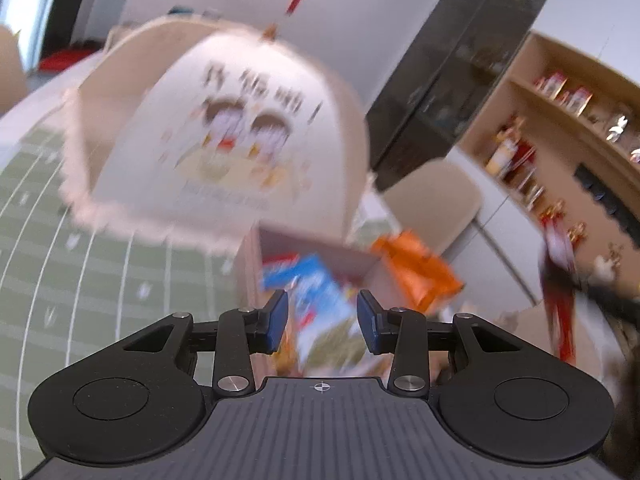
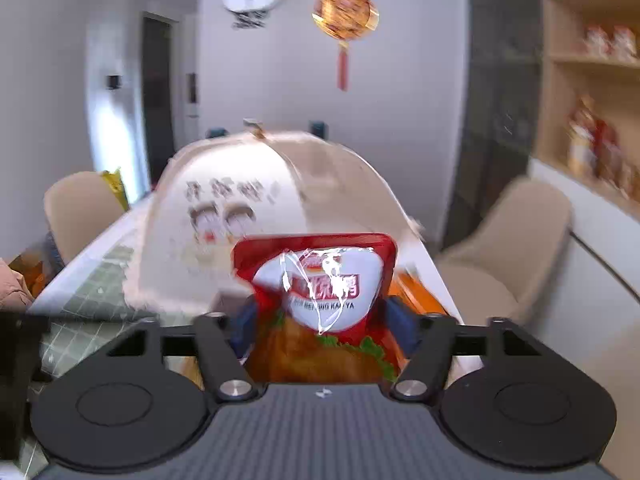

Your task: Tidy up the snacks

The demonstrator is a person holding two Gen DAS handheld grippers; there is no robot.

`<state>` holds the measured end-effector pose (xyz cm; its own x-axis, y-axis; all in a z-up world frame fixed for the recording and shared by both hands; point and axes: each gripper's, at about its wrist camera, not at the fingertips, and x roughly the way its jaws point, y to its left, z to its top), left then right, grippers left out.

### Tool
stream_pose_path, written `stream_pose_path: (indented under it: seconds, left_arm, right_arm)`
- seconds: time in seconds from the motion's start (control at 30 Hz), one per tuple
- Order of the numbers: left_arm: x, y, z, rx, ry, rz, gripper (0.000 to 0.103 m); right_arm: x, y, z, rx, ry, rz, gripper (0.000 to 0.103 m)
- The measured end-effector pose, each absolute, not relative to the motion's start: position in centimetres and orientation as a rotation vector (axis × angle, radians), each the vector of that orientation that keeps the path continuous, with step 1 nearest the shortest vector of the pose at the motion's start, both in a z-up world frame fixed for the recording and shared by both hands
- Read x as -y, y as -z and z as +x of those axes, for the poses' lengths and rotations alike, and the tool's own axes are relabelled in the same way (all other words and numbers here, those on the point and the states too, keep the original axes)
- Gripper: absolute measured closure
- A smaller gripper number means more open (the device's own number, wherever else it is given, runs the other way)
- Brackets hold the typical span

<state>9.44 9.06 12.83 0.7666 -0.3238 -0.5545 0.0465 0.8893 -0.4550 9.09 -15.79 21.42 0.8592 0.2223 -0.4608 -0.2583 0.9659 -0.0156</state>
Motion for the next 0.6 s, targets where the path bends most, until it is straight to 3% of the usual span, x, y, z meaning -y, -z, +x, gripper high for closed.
stream_pose_path:
  seconds: [0.03, 0.2, 0.37, 0.6]
  left_arm:
    - [-9.1, -12.3, 9.1, -0.688, 0.201, -0.432, 0.061]
    - [-9.6, -10.5, 6.5, -0.724, 0.17, -0.373, 0.061]
    - [-8.9, -8.4, 4.3, -0.751, 0.135, -0.252, 0.061]
    - [-5.5, -4.4, 1.0, -0.753, 0.07, -0.065, 0.061]
  right_arm:
    - [14.9, -21.2, 10.8, -0.472, -0.303, -0.073, 0.013]
    - [12.0, -18.3, 16.7, -0.563, -0.306, -0.039, 0.014]
    - [13.6, -15.7, 14.3, -0.594, -0.348, 0.066, 0.014]
    - [14.1, -6.8, 8.6, -0.782, -0.282, -0.032, 0.014]
